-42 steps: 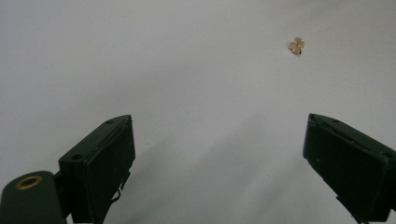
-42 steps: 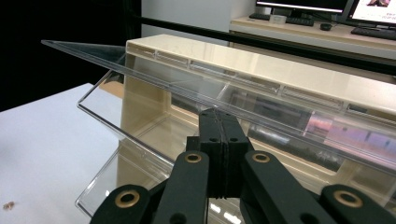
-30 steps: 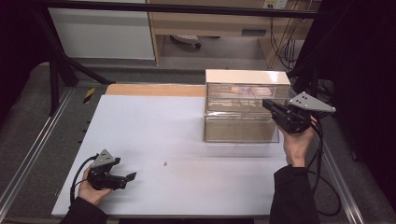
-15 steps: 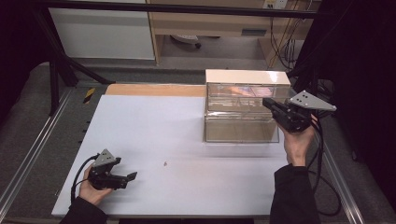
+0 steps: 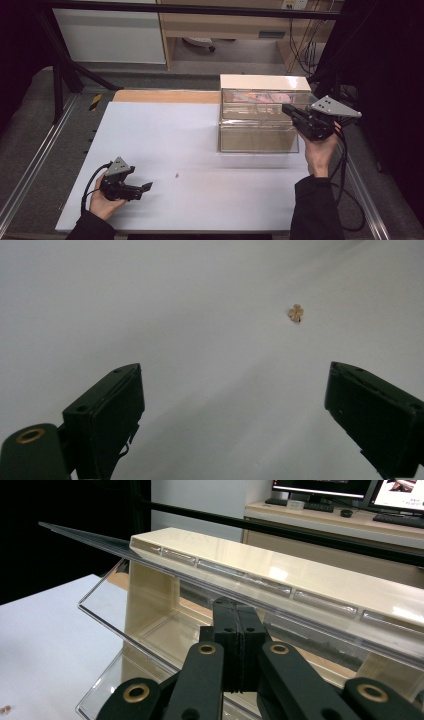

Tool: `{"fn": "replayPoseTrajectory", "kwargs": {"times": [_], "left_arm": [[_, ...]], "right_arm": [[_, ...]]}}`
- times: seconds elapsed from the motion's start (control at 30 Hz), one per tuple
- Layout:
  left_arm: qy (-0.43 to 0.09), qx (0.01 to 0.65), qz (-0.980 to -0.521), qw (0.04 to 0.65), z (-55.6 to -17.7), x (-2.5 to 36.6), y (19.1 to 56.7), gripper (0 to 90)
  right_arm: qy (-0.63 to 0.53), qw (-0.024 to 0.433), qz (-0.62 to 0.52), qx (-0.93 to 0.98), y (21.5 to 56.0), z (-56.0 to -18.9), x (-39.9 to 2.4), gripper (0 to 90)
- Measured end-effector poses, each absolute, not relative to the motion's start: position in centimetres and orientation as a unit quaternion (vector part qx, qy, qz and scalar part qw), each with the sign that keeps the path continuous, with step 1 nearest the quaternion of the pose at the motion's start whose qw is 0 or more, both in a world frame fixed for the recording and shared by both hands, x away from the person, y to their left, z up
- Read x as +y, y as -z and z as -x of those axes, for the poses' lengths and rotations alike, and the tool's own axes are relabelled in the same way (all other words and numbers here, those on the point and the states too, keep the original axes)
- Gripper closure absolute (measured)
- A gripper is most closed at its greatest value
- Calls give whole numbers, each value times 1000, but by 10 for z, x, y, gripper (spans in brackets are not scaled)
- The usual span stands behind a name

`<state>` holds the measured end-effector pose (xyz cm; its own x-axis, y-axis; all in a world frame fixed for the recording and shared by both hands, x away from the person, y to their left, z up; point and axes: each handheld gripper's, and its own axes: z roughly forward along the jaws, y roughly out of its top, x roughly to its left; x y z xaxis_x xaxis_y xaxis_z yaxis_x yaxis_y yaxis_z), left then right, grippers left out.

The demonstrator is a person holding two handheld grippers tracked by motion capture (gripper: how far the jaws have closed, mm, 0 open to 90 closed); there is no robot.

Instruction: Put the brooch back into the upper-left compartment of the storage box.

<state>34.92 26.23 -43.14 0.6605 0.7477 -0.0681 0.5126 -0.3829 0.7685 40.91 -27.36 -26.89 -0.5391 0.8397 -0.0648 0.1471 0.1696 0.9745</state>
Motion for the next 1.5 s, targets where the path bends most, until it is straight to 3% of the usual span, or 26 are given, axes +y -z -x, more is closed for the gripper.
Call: {"fn": "replayPoseTrajectory", "kwargs": {"times": [1.1,1.37,1.5], "left_arm": [[-143,377,-826,394,-380,195,412,100],[-139,383,-831,379,-385,182,419,151],[-124,382,-836,374,-384,174,427,261]], "right_arm": [[-533,324,-354,697,264,-412,-272,900],[-530,324,-353,700,263,-412,-270,900],[-529,326,-351,700,263,-413,-270,900]]}}
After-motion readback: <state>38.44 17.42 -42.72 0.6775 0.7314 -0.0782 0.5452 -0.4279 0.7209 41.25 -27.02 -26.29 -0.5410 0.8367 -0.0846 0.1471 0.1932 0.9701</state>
